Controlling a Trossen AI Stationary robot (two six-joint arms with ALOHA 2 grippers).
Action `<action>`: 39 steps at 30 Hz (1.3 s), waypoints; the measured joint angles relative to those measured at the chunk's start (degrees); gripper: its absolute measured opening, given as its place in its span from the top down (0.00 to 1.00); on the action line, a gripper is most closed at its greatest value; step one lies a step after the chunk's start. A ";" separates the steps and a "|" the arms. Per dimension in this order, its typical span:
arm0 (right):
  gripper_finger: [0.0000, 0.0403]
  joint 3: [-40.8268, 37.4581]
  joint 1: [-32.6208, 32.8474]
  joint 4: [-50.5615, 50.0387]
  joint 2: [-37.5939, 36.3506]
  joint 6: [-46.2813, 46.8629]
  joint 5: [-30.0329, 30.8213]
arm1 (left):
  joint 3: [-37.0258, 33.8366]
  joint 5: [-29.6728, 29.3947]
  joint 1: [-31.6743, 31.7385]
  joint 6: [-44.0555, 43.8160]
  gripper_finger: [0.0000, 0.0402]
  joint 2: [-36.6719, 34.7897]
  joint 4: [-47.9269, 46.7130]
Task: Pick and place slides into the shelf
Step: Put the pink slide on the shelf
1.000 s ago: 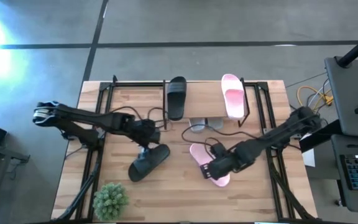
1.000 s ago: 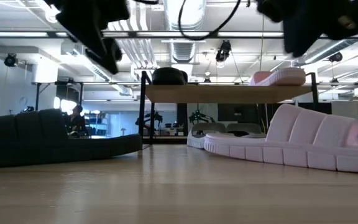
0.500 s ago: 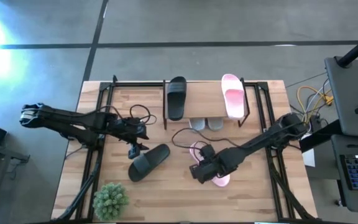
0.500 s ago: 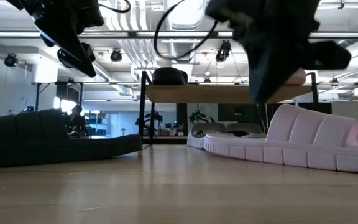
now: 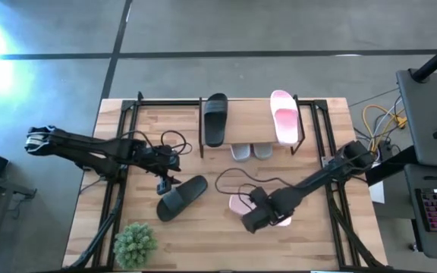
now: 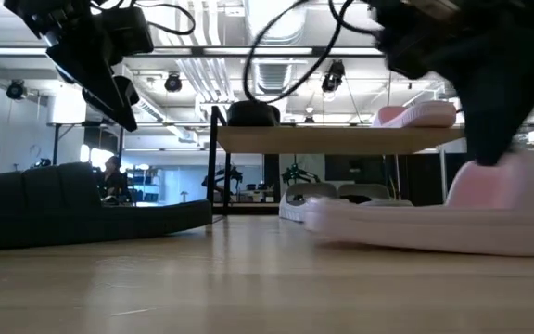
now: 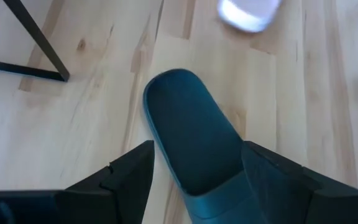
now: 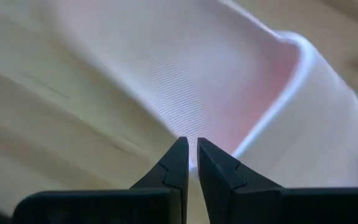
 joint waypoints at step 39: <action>0.82 -0.04 15.85 -17.41 -4.26 -5.57 4.38 | -1.14 0.04 0.02 3.32 0.43 0.00 5.26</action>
